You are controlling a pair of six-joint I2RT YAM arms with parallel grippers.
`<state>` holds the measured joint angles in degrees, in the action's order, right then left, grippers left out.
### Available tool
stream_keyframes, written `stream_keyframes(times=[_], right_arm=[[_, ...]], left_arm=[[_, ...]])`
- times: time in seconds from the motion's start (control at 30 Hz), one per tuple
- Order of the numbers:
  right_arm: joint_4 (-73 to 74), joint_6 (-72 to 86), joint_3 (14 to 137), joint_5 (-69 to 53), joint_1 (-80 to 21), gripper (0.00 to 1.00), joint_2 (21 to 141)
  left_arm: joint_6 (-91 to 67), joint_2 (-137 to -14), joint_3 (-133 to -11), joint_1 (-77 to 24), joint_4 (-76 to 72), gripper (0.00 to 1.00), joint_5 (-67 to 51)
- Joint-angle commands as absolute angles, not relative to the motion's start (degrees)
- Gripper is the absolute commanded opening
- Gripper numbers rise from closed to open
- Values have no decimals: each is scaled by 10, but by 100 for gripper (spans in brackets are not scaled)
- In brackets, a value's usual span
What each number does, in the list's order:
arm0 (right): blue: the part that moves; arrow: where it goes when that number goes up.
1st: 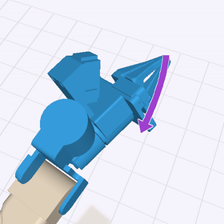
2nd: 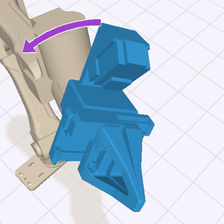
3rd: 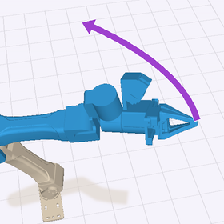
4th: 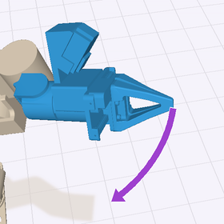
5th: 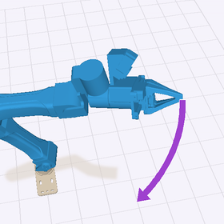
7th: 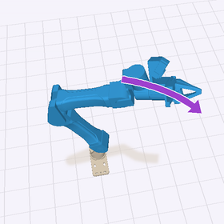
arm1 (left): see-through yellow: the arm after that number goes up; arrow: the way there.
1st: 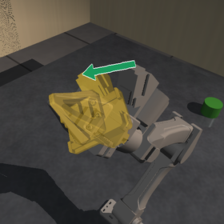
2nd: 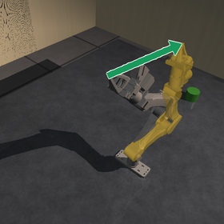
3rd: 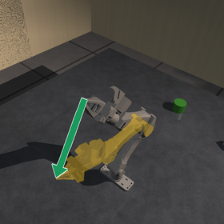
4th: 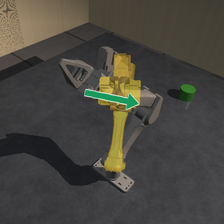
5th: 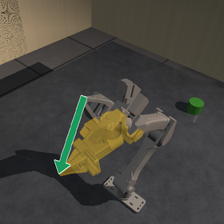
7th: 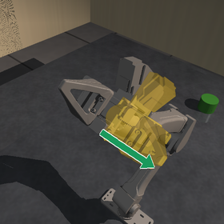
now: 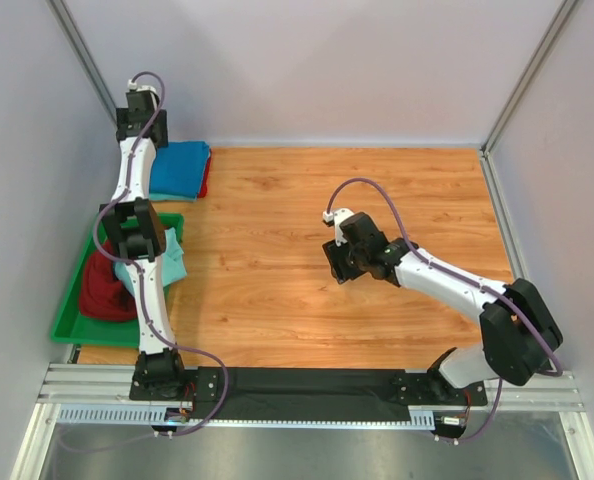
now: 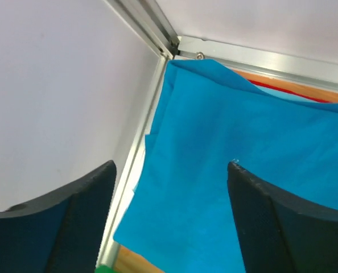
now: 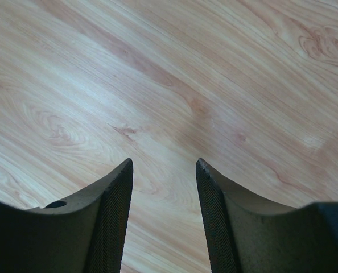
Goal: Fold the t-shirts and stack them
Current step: Neatly place the folded tshirt to the corner, then reset both grippers
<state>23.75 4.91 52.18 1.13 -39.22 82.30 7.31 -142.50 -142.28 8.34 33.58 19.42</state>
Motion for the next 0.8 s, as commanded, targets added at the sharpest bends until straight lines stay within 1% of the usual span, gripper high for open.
stream_keyframes(times=[0.0, 0.03, 0.07, 0.1, 0.17, 0.2, 0.23, 0.27, 0.3, 0.33, 0.37, 0.4, 0.43, 0.47, 0.5, 0.53, 0.57, 0.6, 0.63, 0.67, 0.7, 0.77], right_arm=[[224, 106, 546, -11, -390, 50, 817], [218, 118, 543, -18, -390, 50, 809], [209, 132, 535, -21, -388, 50, 806], [196, 156, 530, -25, -388, 50, 802], [180, 187, 506, -36, -383, 51, 787], [157, 223, 493, -44, -375, 50, 777], [143, 243, 479, -48, -370, 51, 757], [111, 266, 442, -55, -362, 50, 744], [93, 295, 423, -66, -346, 51, 730], [77, 350, 399, -66, -338, 51, 717], [42, 383, 378, -67, -331, 56, 687], [22, 408, 332, -71, -317, 60, 673], [5, 456, 311, -72, -314, 64, 658], [-18, 476, 291, -69, -311, 74, 628], [-48, 495, 248, -55, -309, 81, 610], [-61, 518, 229, -48, -309, 100, 594], [-75, 560, 205, -41, -309, 100, 578], [-93, 587, 185, -28, -309, 100, 544], [-100, 606, 145, -26, -309, 100, 528], [-105, 640, 129, -29, -309, 100, 511], [-109, 649, 116, -35, -308, 100, 478], [-88, 680, 84, -34, -308, 100, 434]], left_arm=[[-23, -1354, -1436, 81, 344, 86, 226], [-40, -1324, -1423, 81, 368, 90, 216], [-60, -1306, -1406, 80, 378, 97, 194], [-80, -1265, -1355, 76, 384, 98, 183], [-123, -1218, -1287, 64, 384, 100, 130], [-132, -1170, -1221, 40, 381, 100, 117], [-151, -1145, -1186, 27, 379, 100, 100], [-159, -1120, -1151, 10, 375, 100, 46], [-172, -1071, -1077, -23, 367, 100, 20], [-184, -1044, -1037, -41, 360, 100, -11], [-210, -1018, -994, -59, 349, 100, -84], [-222, -959, -903, -77, 322, 100, -110], [-236, -928, -852, -116, 301, 100, -140], [-280, -893, -795, -131, 273, 100, -218], [-303, -820, -674, -147, 198, 100, -258], [-338, -780, -610, -156, 155, 100, -291], [-375, -740, -545, -169, 102, 100, -365], [-461, -668, -432, -171, 1, 100, -401], [-495, -635, -386, -171, -46, 100, -431], [-515, -602, -352, -172, -69, 100, -482], [-519, -538, -312, -171, -72, 100, -499], [-511, -473, -277, -171, -53, 100, -521]])
